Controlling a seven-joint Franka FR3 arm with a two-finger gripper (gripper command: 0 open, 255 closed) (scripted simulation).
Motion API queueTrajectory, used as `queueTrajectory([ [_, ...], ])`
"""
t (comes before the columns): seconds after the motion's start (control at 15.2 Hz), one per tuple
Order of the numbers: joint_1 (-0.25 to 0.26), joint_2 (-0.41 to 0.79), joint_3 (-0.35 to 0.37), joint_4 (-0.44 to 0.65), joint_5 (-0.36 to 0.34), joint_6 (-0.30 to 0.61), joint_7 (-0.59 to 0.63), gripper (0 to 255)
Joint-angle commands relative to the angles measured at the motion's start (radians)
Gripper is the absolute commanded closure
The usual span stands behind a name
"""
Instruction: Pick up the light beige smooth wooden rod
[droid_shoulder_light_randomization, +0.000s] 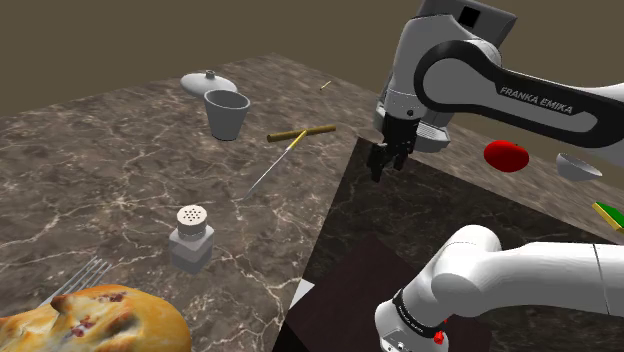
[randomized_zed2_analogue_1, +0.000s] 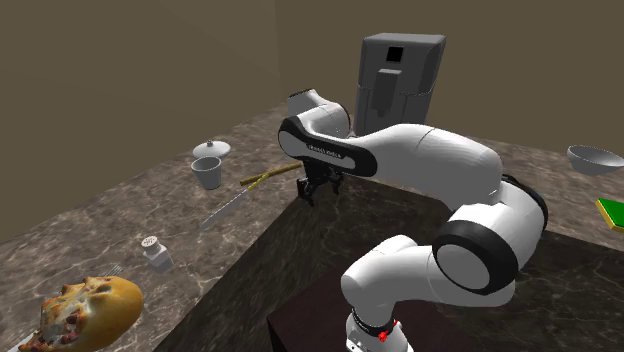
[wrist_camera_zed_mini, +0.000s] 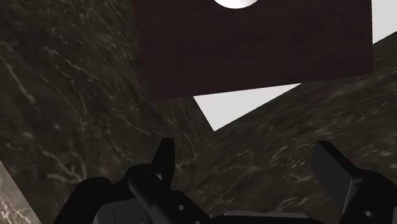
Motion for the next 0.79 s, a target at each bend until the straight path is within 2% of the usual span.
queueTrajectory([
  [0.0,0.0,0.0,0.0,0.0,0.0,0.0,0.0,0],
  [0.4,-0.103,0.176,0.168,0.142,0.112,0.06,0.47,0],
  [0.73,-0.197,0.35,0.277,0.304,0.133,0.1,0.855,0],
])
